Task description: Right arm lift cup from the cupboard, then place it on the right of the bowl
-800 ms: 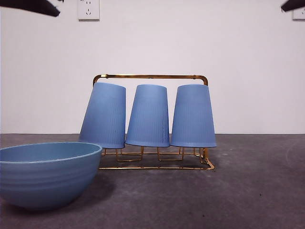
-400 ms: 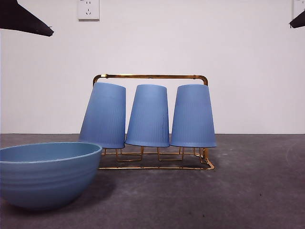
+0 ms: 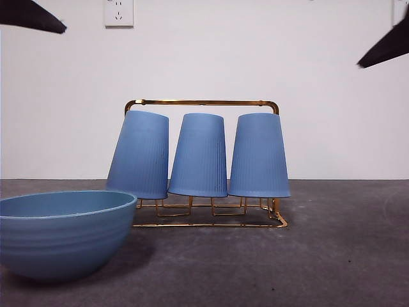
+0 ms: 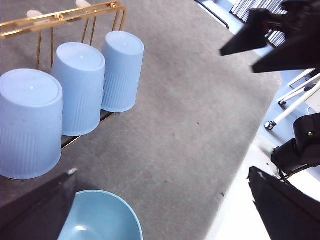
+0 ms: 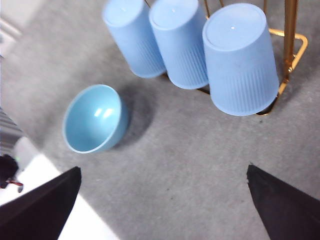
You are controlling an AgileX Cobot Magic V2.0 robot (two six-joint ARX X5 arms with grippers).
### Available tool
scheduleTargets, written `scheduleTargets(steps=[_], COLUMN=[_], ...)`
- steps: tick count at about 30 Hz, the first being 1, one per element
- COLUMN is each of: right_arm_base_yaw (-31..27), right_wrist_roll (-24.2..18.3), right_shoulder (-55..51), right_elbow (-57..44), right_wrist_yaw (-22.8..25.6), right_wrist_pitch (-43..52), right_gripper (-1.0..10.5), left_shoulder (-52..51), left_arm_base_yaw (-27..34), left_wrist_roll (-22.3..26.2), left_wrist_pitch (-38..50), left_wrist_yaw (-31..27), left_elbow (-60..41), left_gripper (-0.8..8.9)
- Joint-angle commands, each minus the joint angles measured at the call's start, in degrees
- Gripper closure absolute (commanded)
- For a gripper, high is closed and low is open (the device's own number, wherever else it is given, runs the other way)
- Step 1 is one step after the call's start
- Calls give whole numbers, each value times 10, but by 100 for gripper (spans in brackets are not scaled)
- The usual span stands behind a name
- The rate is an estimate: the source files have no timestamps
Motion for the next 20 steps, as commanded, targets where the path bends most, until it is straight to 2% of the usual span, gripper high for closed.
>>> scheduleTargets(steps=[1,6,13,17,20], right_arm_base_yaw=[25,56,80,102,110], right_wrist_roll=[-10,-12,-14,-14,-13], right_shoulder=[63,183,328,417,473], right_elbow=[66,193,346,438,487], right_wrist_yaw=[36,115,196,259,272], right_wrist_pitch=[-19,-90,-183,-222,-244], right_gripper=[385,391,392,393,392], left_shoulder=[-4,-16,-34,-52,-60], left_arm_base_yaw=[-3,-3,-3,-3,-3], left_wrist_roll=[3,5,8,10,10], left_wrist_pitch=[-6,-23,-35,-50,-53], left_wrist_yaw=[4,3,1,-24,-27], left_elbow=[11,11,11,11,11], left_gripper=[252,252,252,252,252])
